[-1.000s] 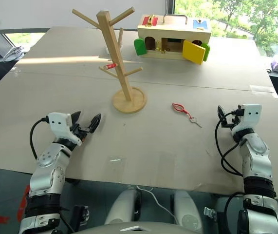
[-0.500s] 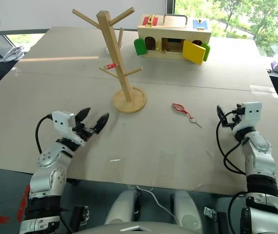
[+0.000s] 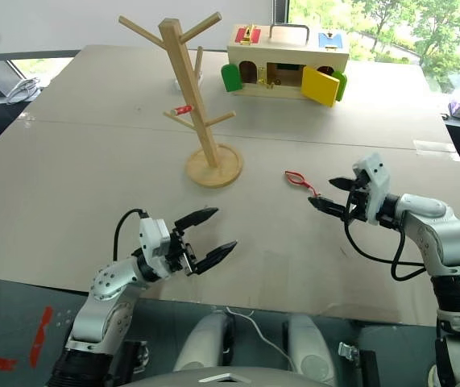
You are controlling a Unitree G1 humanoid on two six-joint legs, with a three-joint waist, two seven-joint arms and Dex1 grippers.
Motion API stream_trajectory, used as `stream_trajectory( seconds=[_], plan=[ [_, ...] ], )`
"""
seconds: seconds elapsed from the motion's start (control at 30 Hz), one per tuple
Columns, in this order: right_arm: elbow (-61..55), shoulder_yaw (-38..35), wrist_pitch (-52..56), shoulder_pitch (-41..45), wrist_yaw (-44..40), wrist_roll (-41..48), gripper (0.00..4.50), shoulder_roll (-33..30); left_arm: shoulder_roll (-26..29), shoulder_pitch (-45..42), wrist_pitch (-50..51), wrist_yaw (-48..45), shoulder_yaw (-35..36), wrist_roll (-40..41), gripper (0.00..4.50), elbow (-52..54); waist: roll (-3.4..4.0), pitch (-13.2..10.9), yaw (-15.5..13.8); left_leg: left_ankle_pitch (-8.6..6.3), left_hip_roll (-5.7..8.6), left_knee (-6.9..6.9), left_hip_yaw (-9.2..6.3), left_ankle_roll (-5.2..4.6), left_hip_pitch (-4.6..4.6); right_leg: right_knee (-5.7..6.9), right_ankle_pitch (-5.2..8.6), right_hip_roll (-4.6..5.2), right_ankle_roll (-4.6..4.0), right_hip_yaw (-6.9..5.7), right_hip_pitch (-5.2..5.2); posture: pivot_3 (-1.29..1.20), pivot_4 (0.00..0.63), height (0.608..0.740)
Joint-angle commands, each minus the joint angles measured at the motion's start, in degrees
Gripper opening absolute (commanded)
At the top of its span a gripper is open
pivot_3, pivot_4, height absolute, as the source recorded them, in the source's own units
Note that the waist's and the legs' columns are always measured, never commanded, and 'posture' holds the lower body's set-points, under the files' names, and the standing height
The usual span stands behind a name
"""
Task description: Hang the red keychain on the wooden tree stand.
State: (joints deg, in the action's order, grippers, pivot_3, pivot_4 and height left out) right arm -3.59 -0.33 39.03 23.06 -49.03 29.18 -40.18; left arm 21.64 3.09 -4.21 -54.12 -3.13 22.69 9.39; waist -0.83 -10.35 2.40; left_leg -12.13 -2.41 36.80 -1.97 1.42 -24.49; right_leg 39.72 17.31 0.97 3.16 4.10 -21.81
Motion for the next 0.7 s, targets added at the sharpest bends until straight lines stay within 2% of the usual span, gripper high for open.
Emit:
stream_trajectory(
  seconds=[0.03,0.27,0.6,0.7],
  plan=[
    [-0.92,2.56,-0.51,2.83,0.30,-2.89,4.45,0.52,-0.63,0.34,-0.98,-0.46,-0.68,0.95,4.50,0.70,0.00,0.00,-0.06,0.00,0.00,0.00,0.00,0.00,-0.01,0.00,0.00,0.00,0.00,0.00,0.00,0.00,0.150,0.740],
    [10.90,6.79,-8.05,7.03,2.38,-10.68,4.45,6.37,-2.08,1.12,-3.84,0.22,-0.98,-1.03,4.50,0.25,-0.01,0.00,-0.09,0.00,0.00,0.01,0.00,0.00,-0.03,-0.01,0.00,0.02,0.00,-0.01,0.00,0.00,0.150,0.740],
    [22.26,6.19,-16.55,10.35,3.17,-15.23,4.45,11.25,-1.87,1.20,-4.58,1.13,-1.04,-1.35,4.50,-0.33,-0.03,0.02,0.18,0.00,0.00,0.02,0.04,0.00,0.12,0.05,-0.01,0.01,0.01,0.03,0.06,0.00,0.150,0.740],
    [22.68,5.96,-17.61,10.40,3.16,-15.84,3.62,11.79,-1.89,0.92,-4.10,1.54,-0.82,-1.18,4.50,-0.37,-0.03,0.02,0.14,0.00,-0.01,0.02,0.04,0.00,0.14,0.07,-0.01,0.00,0.00,0.04,0.07,0.00,0.150,0.740]
  ],
)
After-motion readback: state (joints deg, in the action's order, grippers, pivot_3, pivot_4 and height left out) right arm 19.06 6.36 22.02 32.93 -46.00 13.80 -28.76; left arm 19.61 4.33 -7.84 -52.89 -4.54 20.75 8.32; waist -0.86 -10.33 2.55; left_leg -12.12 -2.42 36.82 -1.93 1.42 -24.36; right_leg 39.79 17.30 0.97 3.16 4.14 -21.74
